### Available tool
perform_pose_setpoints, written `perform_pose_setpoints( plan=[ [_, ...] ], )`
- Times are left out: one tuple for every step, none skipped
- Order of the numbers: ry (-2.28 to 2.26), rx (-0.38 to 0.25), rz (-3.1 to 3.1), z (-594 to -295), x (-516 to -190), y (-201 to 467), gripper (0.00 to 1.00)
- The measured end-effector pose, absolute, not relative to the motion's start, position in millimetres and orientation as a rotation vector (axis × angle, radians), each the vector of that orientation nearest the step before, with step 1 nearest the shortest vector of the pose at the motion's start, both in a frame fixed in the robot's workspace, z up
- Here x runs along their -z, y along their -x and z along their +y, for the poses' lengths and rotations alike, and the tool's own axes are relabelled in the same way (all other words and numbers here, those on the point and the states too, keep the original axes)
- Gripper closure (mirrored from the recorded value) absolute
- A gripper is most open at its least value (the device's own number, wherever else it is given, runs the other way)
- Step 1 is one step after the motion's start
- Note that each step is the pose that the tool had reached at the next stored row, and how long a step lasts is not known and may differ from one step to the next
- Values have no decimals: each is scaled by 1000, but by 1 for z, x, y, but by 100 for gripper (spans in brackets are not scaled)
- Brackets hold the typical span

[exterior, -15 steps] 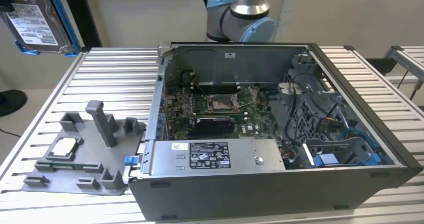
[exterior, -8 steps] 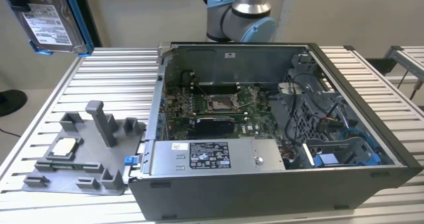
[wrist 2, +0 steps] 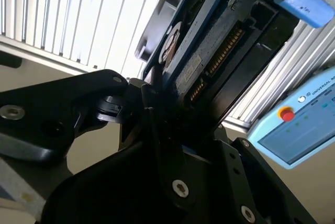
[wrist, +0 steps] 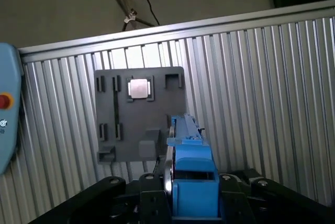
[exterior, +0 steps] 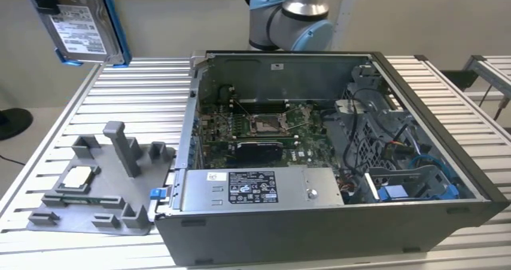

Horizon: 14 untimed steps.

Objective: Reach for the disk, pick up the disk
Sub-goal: 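Pick up the disk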

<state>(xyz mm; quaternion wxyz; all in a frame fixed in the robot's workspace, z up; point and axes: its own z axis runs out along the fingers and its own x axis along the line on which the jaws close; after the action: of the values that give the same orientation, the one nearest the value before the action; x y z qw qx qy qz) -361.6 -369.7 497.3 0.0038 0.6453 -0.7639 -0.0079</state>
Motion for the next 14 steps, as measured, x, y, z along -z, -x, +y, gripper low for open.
perform_pose_setpoints(
  plan=[
    [-2023, 25, -2394, -370, -497, 358, 100],
    [-2022, 25, -2394, -370, -497, 355, 100],
    [-2022, 25, -2394, -370, -497, 352, 100],
    [-2022, 25, -2394, -370, -497, 349, 100],
    [-2022, 25, -2394, -370, -497, 346, 100],
    [-2022, 25, -2394, -370, -497, 343, 100],
    [-2022, 25, -2394, -370, -497, 340, 100],
    [-2022, 25, -2394, -370, -497, 338, 100],
    [-2022, 25, -2394, -370, -497, 335, 100],
    [-2022, 25, -2394, -370, -497, 332, 100],
    [-2022, 25, -2394, -370, -497, 330, 100],
    [-2023, 25, -2394, -370, -497, 327, 100],
    [-2023, 25, -2394, -370, -497, 324, 100],
    [-2022, 25, -2394, -370, -497, 322, 100]
  ],
)
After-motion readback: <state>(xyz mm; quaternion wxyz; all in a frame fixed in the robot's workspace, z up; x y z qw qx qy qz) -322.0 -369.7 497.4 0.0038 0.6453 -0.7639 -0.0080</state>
